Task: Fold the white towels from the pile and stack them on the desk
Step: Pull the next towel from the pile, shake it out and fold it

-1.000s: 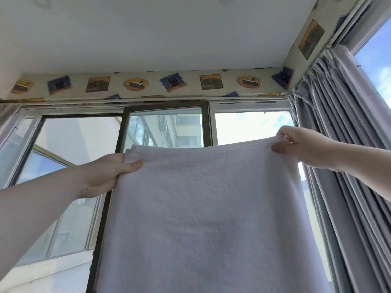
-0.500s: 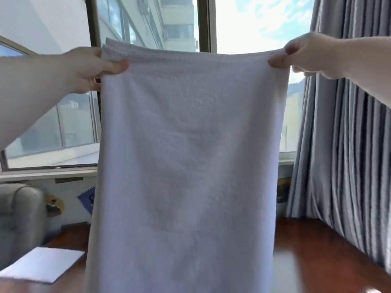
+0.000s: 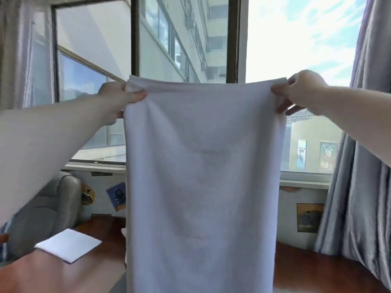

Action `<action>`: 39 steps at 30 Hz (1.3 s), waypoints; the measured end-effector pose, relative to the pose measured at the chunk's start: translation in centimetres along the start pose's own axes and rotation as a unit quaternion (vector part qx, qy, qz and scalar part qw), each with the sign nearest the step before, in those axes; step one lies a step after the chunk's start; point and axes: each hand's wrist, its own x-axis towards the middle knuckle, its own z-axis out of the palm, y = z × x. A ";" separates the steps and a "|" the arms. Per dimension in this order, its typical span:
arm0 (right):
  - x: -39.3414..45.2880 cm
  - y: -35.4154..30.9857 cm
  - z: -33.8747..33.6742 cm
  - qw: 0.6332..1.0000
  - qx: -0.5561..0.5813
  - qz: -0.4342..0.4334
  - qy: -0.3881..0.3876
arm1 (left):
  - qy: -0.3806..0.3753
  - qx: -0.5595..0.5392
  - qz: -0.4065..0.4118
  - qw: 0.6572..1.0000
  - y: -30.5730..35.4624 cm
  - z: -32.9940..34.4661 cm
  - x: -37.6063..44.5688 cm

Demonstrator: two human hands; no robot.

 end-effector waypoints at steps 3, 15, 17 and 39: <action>1.8 3.7 -1.0 0.999 0.048 0.022 0.005 | -0.028 -0.021 -0.036 0.999 0.5 2.6 -1.6; 13.3 6.3 -3.2 0.978 0.121 -0.023 0.166 | -0.023 -0.295 -0.092 0.951 1.5 14.8 -1.6; 14.1 5.3 -0.8 0.987 0.090 -0.040 0.126 | 0.010 -0.317 -0.096 0.944 -1.4 14.1 -2.1; -11.9 17.7 59.5 0.934 -0.135 0.058 -0.327 | 0.182 -0.007 -0.487 0.854 -49.3 -14.4 -25.7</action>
